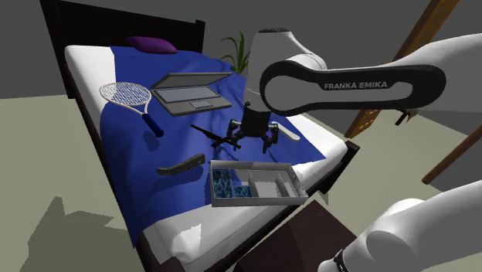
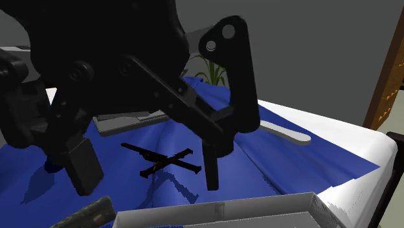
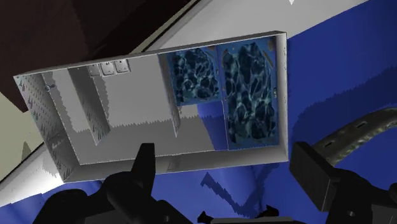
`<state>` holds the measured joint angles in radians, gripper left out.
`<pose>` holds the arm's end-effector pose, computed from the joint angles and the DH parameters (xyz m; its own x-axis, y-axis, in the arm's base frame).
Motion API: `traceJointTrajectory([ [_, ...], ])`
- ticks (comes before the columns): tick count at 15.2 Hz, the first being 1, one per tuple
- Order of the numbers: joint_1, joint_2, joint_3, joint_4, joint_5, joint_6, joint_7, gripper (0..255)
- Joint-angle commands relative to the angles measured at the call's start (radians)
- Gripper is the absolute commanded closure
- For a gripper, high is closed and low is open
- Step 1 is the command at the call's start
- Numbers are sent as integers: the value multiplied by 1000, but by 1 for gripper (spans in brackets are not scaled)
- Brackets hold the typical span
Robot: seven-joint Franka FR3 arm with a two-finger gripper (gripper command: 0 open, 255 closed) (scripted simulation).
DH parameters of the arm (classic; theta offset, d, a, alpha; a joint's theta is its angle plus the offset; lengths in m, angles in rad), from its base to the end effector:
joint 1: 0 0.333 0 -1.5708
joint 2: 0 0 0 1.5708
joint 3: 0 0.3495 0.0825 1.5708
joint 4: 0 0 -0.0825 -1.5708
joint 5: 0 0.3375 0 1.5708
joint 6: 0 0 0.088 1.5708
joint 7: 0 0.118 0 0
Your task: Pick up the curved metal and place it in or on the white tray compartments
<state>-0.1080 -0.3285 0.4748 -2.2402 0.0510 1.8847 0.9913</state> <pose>0.3679 0.1663 0.5188 0.7855 -0.6166 0.0520 -0.6184 -0.7790 0.1039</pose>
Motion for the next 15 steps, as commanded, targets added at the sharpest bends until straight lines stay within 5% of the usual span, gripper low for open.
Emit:
traceJointTrajectory([
  [1, -15, 90, 46, 49, -17, 19, 124, 0],
  [7, -23, 389, 116, 245, -132, 37, 464, 0],
  [15, 83, 777, 58, 586, -263, -6, 821, 0],
])
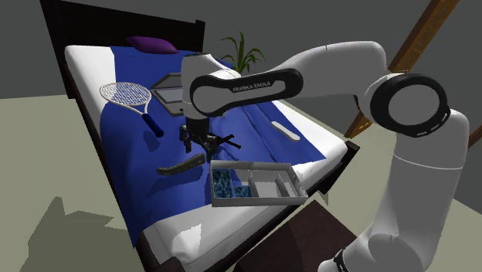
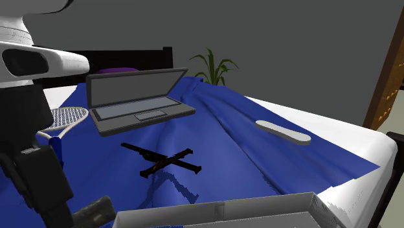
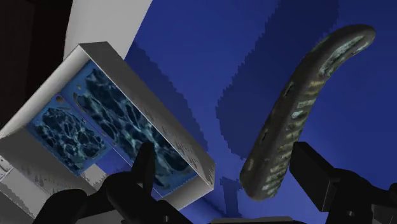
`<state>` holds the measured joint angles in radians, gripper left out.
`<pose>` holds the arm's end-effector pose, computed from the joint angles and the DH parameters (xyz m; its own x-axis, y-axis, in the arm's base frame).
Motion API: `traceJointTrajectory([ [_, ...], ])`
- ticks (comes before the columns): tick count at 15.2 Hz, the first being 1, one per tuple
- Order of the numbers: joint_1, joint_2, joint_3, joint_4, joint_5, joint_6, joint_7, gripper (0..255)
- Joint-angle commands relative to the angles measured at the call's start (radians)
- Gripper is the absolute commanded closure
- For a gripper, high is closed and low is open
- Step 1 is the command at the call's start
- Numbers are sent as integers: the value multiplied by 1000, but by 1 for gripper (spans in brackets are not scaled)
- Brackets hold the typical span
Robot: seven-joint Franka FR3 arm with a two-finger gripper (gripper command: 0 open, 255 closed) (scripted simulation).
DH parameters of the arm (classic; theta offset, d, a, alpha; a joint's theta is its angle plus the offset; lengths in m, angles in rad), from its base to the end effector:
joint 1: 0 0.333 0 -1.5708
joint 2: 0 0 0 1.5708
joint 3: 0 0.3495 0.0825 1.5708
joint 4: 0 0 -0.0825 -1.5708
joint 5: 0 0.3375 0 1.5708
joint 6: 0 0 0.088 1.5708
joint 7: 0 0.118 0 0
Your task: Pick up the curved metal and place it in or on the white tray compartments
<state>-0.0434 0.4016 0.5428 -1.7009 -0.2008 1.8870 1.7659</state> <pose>0.5548 0.2387 0.4165 0.3548 -0.9349 0.0054 -0.9242 -0.3498 0.1534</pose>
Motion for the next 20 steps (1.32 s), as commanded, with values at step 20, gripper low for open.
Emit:
traceJointTrajectory([
  [20, 105, 335, -97, 296, -46, 13, 229, 0],
])
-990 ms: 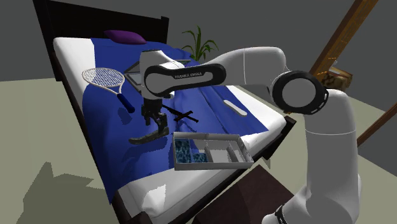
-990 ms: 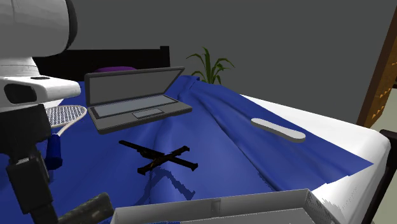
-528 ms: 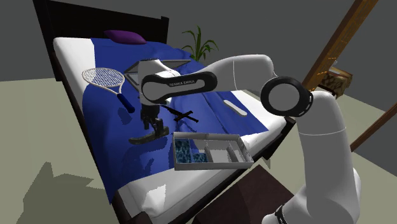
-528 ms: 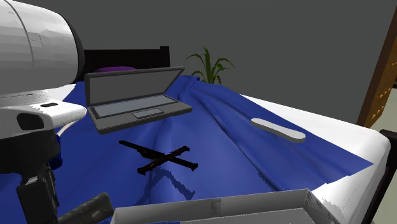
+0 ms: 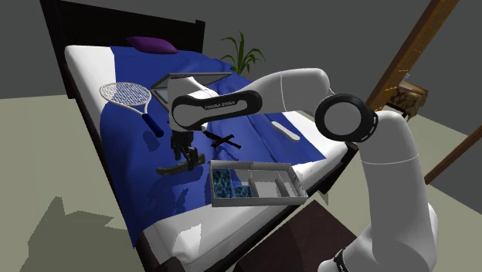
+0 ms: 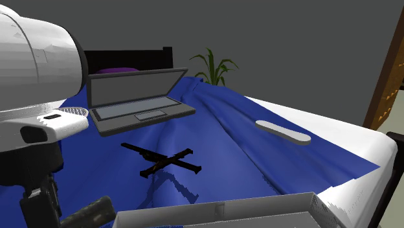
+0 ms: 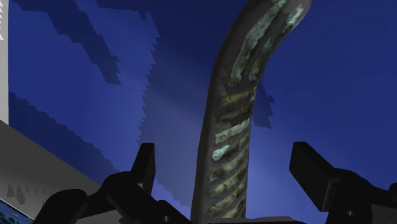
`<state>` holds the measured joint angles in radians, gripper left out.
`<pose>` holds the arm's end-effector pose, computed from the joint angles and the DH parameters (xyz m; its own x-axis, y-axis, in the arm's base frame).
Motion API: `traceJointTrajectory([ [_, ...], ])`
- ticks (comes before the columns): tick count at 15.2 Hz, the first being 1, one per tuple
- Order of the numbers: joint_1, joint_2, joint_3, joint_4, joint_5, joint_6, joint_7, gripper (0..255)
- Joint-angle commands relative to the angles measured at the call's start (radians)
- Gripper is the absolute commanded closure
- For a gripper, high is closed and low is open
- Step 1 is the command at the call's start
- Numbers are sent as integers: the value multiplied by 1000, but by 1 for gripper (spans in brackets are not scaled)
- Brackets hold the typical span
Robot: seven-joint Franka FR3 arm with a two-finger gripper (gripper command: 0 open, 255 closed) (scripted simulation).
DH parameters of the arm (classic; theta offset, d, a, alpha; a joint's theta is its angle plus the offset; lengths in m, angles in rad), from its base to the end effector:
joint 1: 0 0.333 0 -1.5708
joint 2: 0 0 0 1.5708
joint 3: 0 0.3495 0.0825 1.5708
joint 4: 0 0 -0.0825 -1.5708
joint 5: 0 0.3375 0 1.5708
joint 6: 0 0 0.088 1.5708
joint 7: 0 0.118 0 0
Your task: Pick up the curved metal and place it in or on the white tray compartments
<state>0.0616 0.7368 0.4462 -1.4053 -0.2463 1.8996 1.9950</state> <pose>0.6363 0.2521 0.3190 0.1060 -0.9944 -0.0028 -0.9771 -0.1047 0.1851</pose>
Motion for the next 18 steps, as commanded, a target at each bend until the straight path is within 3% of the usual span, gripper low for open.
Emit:
traceJointTrajectory([
  [1, 0, 0, 0, 0, 0, 0, 0, 0],
  [2, 0, 0, 0, 0, 0, 0, 0, 0],
  [3, 0, 0, 0, 0, 0, 0, 0, 255],
  [12, 0, 0, 0, 0, 0, 0, 0, 255],
  [18, -3, -34, 10, 26, 13, -59, -5, 255],
])
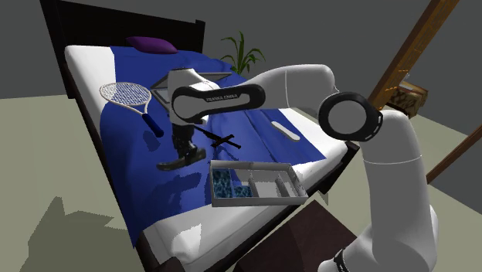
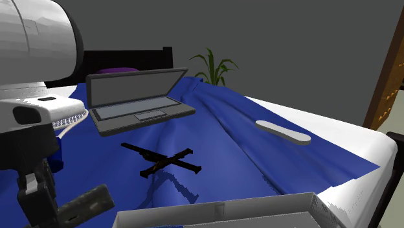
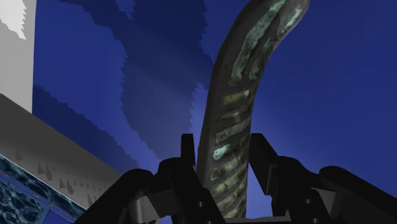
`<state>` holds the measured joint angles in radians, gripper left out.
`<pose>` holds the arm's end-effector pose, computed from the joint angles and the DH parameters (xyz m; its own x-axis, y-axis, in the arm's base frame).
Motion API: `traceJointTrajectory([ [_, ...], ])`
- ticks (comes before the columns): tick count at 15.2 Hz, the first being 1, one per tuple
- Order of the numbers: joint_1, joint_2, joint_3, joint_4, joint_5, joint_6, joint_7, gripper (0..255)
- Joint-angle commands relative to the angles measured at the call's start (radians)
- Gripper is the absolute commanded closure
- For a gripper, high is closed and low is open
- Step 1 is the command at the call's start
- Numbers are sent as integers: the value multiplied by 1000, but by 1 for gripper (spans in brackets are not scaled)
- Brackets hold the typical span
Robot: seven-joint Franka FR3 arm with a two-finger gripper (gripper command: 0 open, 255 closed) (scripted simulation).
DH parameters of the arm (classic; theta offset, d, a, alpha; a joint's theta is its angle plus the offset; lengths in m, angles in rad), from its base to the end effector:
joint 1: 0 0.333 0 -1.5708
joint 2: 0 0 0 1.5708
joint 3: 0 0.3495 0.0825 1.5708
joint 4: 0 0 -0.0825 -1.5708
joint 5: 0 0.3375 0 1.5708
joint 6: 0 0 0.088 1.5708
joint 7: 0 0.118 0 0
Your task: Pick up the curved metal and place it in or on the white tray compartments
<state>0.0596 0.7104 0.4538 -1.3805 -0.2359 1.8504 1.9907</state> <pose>0.6353 0.2518 0.3436 0.1059 -0.9944 -0.0030 -0.9772 -0.1047 0.1847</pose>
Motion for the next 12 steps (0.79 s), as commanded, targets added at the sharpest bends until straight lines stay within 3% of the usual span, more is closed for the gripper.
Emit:
traceJointTrajectory([
  [1, -1, -13, 4, 7, 5, -20, -1, 255],
  [12, 2, -57, 16, 87, 23, -140, -8, 255],
])
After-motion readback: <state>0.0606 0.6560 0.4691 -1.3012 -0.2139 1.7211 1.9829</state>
